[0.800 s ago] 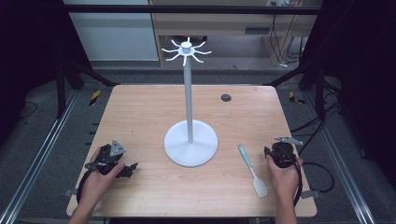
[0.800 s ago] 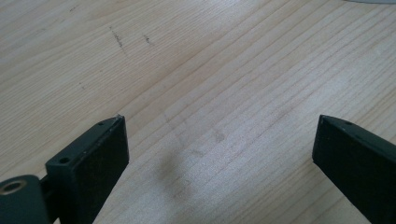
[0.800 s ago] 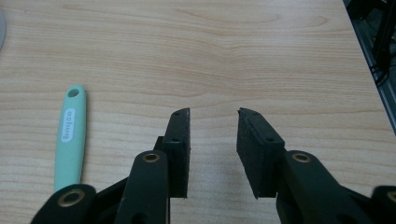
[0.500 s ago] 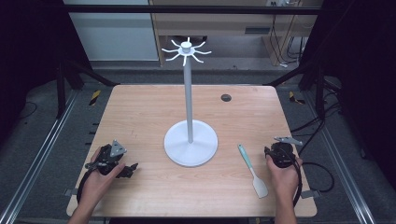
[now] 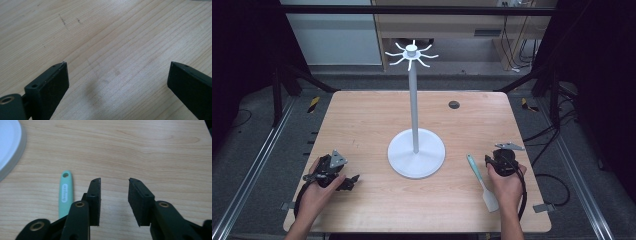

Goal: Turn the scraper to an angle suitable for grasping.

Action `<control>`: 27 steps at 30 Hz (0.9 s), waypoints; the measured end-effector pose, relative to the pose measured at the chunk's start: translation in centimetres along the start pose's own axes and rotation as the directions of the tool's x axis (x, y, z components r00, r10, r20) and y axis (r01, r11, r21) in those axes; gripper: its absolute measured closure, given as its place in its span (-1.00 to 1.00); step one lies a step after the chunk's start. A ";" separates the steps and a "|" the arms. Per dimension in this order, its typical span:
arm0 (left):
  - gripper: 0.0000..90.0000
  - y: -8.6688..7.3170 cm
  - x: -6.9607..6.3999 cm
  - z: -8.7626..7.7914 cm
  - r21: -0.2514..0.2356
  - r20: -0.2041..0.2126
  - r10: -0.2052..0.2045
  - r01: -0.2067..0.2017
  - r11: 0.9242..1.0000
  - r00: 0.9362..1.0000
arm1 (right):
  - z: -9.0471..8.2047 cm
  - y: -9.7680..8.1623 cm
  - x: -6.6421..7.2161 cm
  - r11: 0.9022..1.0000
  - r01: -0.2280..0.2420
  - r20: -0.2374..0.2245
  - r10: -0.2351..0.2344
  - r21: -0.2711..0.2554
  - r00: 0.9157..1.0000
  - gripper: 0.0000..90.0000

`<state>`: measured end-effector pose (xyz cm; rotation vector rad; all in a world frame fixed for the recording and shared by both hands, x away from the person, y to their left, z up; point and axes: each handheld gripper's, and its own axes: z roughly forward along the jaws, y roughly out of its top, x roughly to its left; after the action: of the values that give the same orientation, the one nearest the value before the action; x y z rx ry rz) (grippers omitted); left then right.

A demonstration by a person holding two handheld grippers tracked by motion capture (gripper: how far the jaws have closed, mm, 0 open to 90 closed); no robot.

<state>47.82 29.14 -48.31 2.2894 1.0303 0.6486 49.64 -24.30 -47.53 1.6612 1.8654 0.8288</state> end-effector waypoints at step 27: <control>-0.92 -0.1 0.0 0.0 0.002 0.006 0.001 -0.001 1.000 1.000 | 1.5 2.3 3.7 0.985 0.136 -0.041 -0.133 0.107 0.990 0.40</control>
<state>47.76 29.17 -48.32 2.2925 1.0282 0.6410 51.82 -20.30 -46.79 1.5732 2.0548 0.7143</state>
